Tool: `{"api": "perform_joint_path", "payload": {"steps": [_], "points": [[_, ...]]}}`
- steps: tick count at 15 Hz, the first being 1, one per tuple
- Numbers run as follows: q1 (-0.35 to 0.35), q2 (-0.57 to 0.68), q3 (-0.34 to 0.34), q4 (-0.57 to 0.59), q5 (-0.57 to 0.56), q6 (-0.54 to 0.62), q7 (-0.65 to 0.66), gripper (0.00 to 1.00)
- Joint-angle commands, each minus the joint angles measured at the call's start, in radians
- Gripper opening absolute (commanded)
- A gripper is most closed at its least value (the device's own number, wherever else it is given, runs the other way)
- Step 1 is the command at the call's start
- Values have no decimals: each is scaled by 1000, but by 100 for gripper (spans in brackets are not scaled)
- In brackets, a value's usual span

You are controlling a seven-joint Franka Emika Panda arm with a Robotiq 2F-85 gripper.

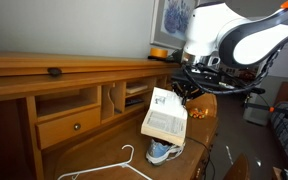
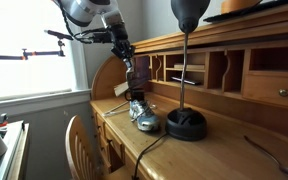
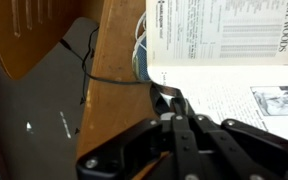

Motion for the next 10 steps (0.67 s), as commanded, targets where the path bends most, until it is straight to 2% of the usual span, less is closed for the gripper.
{"api": "perform_joint_path", "payload": {"steps": [1,10], "points": [[-4,39,-13,29,-19,22,32,0],[7,114,-35,81,-35,11,46,0]]}}
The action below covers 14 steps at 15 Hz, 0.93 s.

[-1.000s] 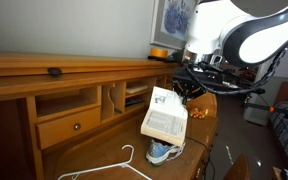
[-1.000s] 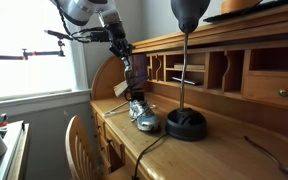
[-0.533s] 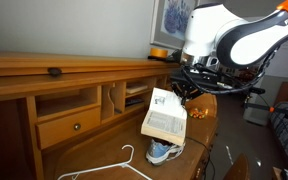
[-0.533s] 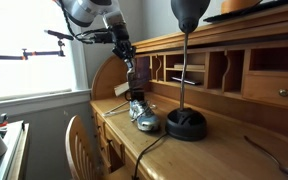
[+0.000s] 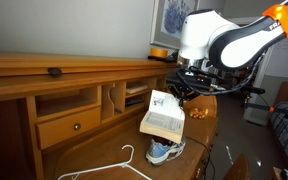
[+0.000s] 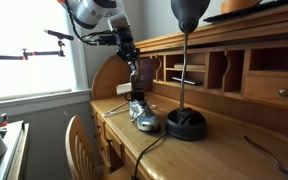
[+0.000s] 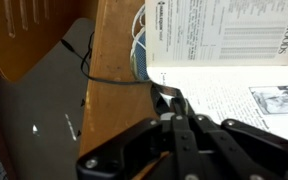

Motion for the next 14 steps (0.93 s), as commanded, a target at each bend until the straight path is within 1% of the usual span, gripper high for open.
{"api": "perform_joint_path", "payload": {"steps": [1,9,14], "points": [[13,43,-13,31,-25,10,28,0],[45,50,-13,30,-20,6,16,0],[48,49,-15,24,-22,1,16,0]]}}
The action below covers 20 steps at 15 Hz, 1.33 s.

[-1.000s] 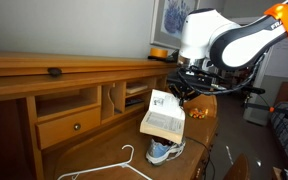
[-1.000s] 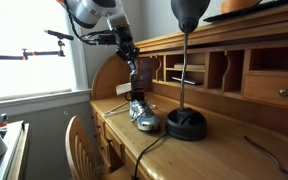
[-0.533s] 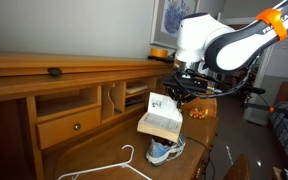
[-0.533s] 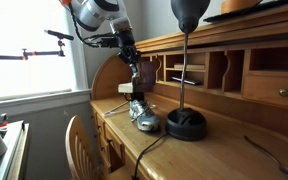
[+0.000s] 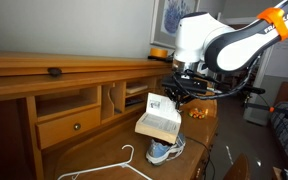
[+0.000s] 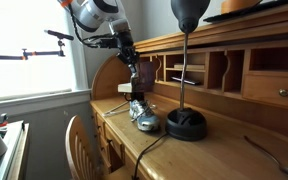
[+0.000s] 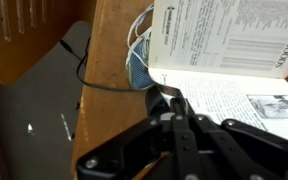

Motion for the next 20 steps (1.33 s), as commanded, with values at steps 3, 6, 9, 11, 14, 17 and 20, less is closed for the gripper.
{"api": "perform_joint_path", "payload": {"steps": [3,6,9,11,14,17,20], "points": [[13,4,-14,-4,-14,-4,14,0],[13,2,-14,-9,-18,-8,18,0],[13,-7,-14,-16,-20,-12,21,0],[14,-9,-14,-18,-17,-10,17,0],[14,-10,-13,-20,-18,-14,18,0],[14,-12,-14,-19,-18,-14,21,34],[14,-12,-14,-19,-19,-15,23,56]]}}
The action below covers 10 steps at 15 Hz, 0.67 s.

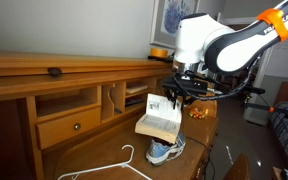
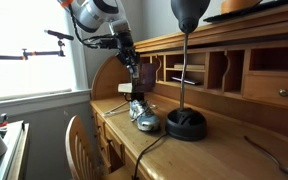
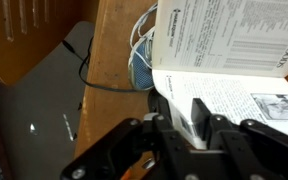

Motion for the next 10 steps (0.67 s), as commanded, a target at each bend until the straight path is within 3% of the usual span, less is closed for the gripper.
{"api": "perform_joint_path", "payload": {"steps": [1,6,10], "points": [[14,-15,-10,-15,-21,-12,23,63],[17,-22,-8,-19,-18,-9,20,100],[25,-37,-4,-27,-15,7,15,100]]}}
